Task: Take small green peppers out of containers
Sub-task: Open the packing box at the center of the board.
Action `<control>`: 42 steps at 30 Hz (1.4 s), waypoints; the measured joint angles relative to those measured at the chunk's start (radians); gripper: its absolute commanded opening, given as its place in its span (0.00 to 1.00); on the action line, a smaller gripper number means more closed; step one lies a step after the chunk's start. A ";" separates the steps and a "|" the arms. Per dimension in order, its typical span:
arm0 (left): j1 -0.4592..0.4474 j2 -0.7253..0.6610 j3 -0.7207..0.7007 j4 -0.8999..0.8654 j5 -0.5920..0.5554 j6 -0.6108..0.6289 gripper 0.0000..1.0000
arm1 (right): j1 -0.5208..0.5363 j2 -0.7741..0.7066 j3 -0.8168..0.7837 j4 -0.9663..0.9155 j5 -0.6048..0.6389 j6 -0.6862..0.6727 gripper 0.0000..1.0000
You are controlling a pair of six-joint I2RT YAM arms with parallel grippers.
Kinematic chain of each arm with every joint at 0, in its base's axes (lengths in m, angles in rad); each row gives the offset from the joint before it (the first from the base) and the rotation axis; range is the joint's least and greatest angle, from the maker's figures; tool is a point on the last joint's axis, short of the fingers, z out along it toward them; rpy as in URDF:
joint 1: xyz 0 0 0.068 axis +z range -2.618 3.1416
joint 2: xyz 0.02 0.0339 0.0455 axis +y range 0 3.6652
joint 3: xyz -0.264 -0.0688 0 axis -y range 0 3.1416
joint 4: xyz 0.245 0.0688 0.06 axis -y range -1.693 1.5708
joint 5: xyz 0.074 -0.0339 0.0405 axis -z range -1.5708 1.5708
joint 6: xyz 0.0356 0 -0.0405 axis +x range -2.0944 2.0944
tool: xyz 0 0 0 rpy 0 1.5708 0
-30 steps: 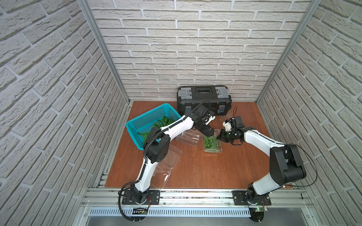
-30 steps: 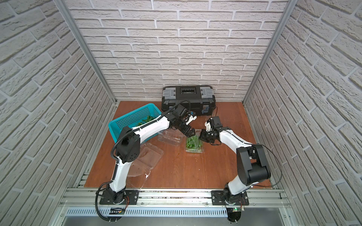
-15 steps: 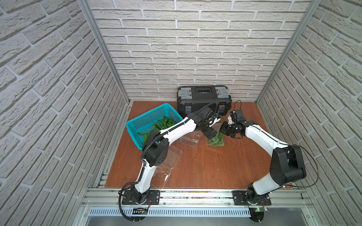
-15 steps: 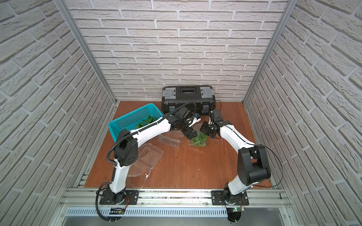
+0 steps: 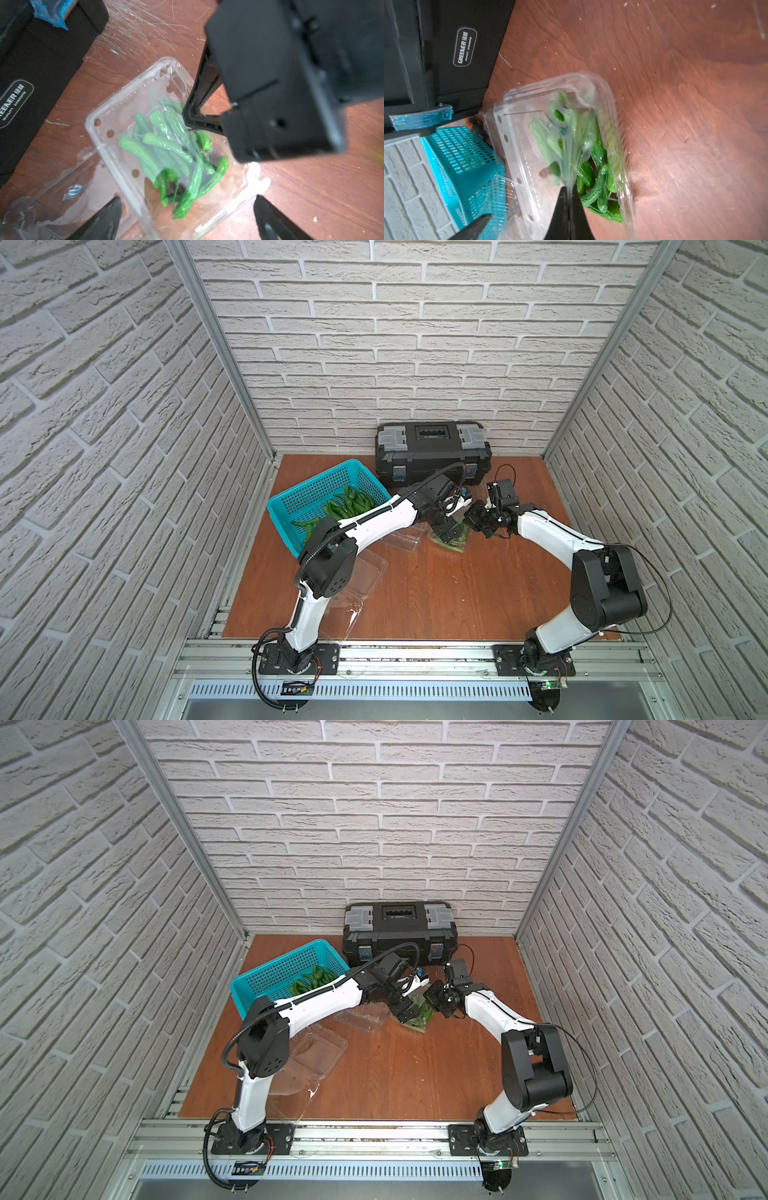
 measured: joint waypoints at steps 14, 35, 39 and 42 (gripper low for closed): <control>-0.014 -0.003 -0.041 0.079 -0.023 0.028 0.98 | 0.003 0.022 -0.002 0.122 -0.064 0.118 0.03; -0.083 -0.003 -0.119 0.245 -0.391 0.130 0.80 | 0.003 0.033 -0.041 0.220 -0.128 0.173 0.05; -0.090 -0.003 -0.124 0.257 -0.445 0.147 0.67 | 0.003 0.033 -0.042 0.220 -0.129 0.171 0.06; -0.090 -0.003 -0.124 0.259 -0.460 0.153 0.54 | 0.003 0.033 -0.042 0.216 -0.132 0.165 0.06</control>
